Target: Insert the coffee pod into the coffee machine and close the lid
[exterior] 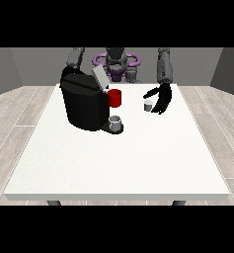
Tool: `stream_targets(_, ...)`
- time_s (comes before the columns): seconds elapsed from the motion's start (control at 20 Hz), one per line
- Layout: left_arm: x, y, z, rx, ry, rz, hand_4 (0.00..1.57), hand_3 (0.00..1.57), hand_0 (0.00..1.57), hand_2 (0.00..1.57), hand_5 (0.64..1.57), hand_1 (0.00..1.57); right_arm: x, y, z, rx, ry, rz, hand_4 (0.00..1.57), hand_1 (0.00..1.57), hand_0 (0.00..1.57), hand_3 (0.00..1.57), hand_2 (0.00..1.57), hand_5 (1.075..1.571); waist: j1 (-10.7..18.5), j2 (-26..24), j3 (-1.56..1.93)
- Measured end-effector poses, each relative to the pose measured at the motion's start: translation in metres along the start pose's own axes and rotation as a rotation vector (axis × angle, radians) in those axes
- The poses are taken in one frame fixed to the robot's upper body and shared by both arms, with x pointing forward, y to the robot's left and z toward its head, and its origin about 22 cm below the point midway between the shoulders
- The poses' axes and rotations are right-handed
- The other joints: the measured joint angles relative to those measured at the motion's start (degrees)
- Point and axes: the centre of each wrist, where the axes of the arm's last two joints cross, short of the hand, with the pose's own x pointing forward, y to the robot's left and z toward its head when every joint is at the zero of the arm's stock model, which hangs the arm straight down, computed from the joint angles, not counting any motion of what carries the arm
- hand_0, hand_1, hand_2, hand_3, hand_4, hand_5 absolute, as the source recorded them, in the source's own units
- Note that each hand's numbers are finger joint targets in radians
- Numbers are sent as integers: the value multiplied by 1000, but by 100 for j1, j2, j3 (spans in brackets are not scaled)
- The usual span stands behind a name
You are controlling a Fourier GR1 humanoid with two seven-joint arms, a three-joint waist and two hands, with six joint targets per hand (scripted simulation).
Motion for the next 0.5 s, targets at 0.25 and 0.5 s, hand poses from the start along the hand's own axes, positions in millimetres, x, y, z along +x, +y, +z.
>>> stream_targets(0.25, 2, 2, -5, 50, -25, -71, 229, 649, 719, 864, 1571, 719, 5, -2, -6, 9, -7, 1, 524, 0, 0, 0, 0, 1571, -63, 40, 7)
stream_targets(0.5, 2, -3, -10, 107, -36, -102, 380, 748, 836, 974, 1571, 836, 5, 0, -4, 17, -8, -11, 505, 0, 0, 0, 0, 1571, -154, 35, 9)
